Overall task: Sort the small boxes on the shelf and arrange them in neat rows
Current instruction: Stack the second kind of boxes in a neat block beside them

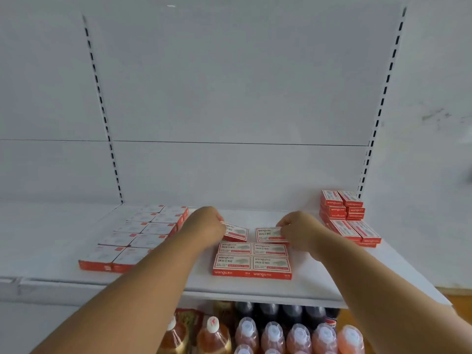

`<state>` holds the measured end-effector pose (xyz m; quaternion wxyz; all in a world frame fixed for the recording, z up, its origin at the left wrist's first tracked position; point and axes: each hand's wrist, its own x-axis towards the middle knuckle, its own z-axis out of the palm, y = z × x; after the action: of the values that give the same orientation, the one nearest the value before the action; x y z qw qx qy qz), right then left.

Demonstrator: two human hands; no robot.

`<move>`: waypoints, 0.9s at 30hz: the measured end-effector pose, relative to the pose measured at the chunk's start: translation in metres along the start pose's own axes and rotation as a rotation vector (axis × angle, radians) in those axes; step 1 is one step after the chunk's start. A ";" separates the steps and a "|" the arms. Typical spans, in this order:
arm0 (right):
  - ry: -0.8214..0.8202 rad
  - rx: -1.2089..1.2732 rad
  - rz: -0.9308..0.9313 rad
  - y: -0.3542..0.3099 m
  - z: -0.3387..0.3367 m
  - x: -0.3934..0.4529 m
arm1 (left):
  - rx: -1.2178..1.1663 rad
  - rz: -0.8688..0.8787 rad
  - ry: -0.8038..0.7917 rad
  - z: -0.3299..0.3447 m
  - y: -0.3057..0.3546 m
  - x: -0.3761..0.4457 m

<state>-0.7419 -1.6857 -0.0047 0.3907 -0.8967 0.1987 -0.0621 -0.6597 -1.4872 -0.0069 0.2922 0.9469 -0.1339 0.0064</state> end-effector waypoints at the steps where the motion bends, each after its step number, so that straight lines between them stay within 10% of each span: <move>1: 0.002 -0.050 -0.003 -0.002 0.003 0.000 | 0.024 0.014 -0.029 0.003 -0.001 0.003; 27: 0.208 -0.511 -0.064 -0.018 -0.005 -0.019 | 0.192 0.329 0.046 0.005 0.033 -0.003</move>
<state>-0.7550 -1.6706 0.0125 0.1270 -0.9607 0.2188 -0.1141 -0.6714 -1.5151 0.0066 0.1983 0.9354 -0.2792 0.0885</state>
